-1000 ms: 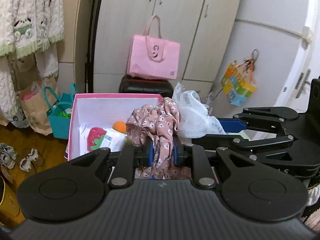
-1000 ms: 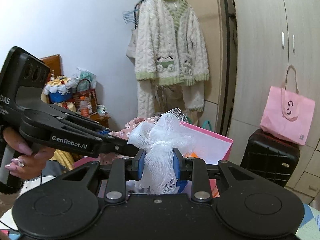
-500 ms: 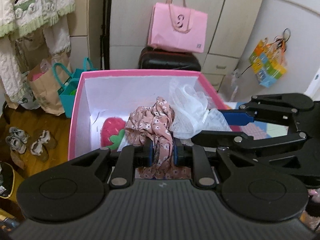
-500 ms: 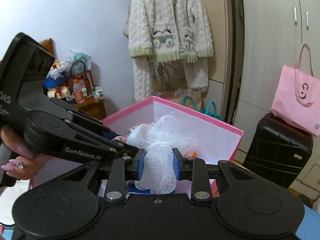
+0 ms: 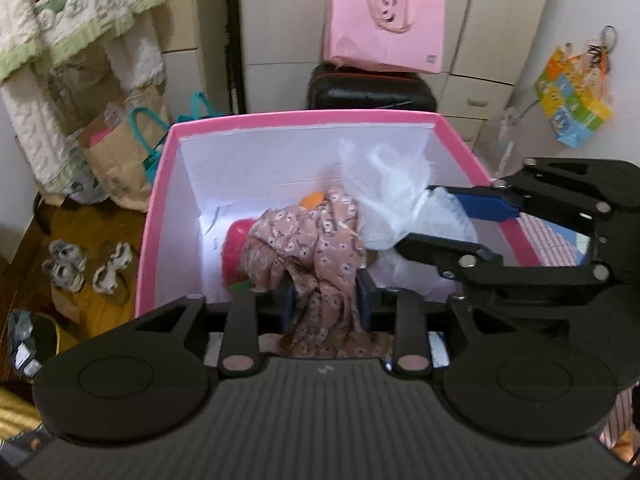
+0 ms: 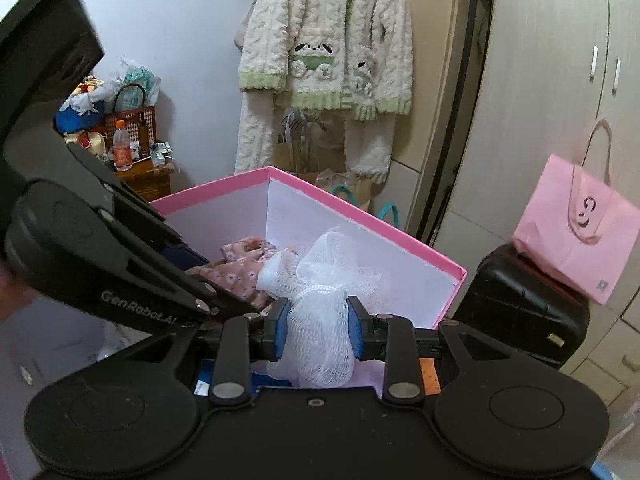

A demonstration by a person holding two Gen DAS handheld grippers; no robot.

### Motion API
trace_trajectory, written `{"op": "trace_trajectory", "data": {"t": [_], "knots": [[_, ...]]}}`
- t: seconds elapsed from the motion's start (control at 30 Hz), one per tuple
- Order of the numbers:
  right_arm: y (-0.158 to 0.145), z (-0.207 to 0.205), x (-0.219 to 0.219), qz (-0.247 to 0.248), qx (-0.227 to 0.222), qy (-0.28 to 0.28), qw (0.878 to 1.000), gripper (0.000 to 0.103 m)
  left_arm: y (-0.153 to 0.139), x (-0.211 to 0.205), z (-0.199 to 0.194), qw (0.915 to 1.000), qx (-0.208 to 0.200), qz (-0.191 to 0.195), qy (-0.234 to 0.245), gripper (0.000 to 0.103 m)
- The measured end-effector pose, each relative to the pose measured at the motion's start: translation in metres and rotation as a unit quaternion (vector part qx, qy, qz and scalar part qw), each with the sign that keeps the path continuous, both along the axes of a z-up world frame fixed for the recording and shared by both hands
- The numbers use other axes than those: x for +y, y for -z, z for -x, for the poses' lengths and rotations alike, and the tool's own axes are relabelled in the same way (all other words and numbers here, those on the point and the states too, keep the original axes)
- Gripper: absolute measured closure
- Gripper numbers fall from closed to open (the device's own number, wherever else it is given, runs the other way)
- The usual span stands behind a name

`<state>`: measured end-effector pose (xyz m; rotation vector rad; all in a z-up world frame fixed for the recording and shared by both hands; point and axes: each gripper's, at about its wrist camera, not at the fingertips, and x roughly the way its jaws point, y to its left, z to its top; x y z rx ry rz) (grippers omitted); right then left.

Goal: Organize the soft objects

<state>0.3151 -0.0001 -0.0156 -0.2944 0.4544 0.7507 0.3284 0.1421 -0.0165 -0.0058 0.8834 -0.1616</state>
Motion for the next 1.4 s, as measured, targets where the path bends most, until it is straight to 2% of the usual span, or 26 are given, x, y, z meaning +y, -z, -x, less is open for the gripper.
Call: {"op": "trace_trajectory", "data": {"t": [0.07, 0.2, 0.4, 0.47, 0.53, 0.57, 0.63, 0.8, 0.93, 1.03, 1.2, 1.4], "knots": [[-0.002, 0.000, -0.004, -0.007, 0.001, 0.007, 1.000, 0.063, -0.002, 0.002, 0.003, 0.9999, -0.005, -0.004, -0.009, 0.058], [-0.007, 0.011, -0.016, -0.029, -0.002, 0.009, 1.000, 0.059, -0.009, 0.005, 0.016, 0.9998, -0.015, 0.004, -0.011, 0.046], [-0.015, 0.041, -0.032, -0.047, -0.016, 0.017, 0.999, 0.058, -0.022, 0.000, 0.041, 0.9992, -0.038, -0.011, -0.001, 0.024], [-0.017, 0.053, -0.039, -0.057, -0.015, 0.022, 0.998, 0.058, -0.028, -0.002, 0.054, 0.9985, -0.052, -0.014, 0.005, 0.013], [-0.019, 0.065, -0.046, -0.063, -0.011, 0.028, 0.998, 0.058, -0.034, -0.006, 0.069, 0.9979, -0.062, -0.017, 0.005, 0.007], [-0.021, 0.071, -0.049, -0.062, -0.008, 0.031, 0.998, 0.057, -0.037, -0.008, 0.074, 0.9976, -0.066, -0.021, 0.004, 0.006], [-0.025, 0.082, -0.052, -0.056, -0.006, 0.040, 0.998, 0.048, -0.043, -0.016, 0.085, 0.9969, -0.069, -0.038, 0.008, 0.006], [-0.037, 0.103, -0.064, -0.053, 0.002, 0.070, 0.996, 0.038, -0.059, -0.033, 0.106, 0.9954, -0.062, -0.068, 0.028, 0.006], [-0.044, 0.124, -0.077, -0.048, -0.007, 0.102, 0.994, 0.020, -0.074, -0.041, 0.135, 0.9922, -0.107, -0.062, 0.016, 0.006], [-0.048, 0.145, -0.087, -0.049, -0.021, 0.125, 0.991, 0.010, -0.083, -0.051, 0.156, 0.9899, -0.127, -0.056, 0.029, 0.006], [-0.055, 0.171, -0.108, -0.056, -0.029, 0.163, 0.985, 0.001, -0.086, -0.063, 0.179, 0.9877, -0.143, -0.057, 0.032, 0.006], [-0.060, 0.195, -0.132, -0.080, -0.021, 0.226, 0.971, 0.000, -0.084, -0.068, 0.200, 0.9865, -0.153, -0.050, 0.030, 0.006]]}}
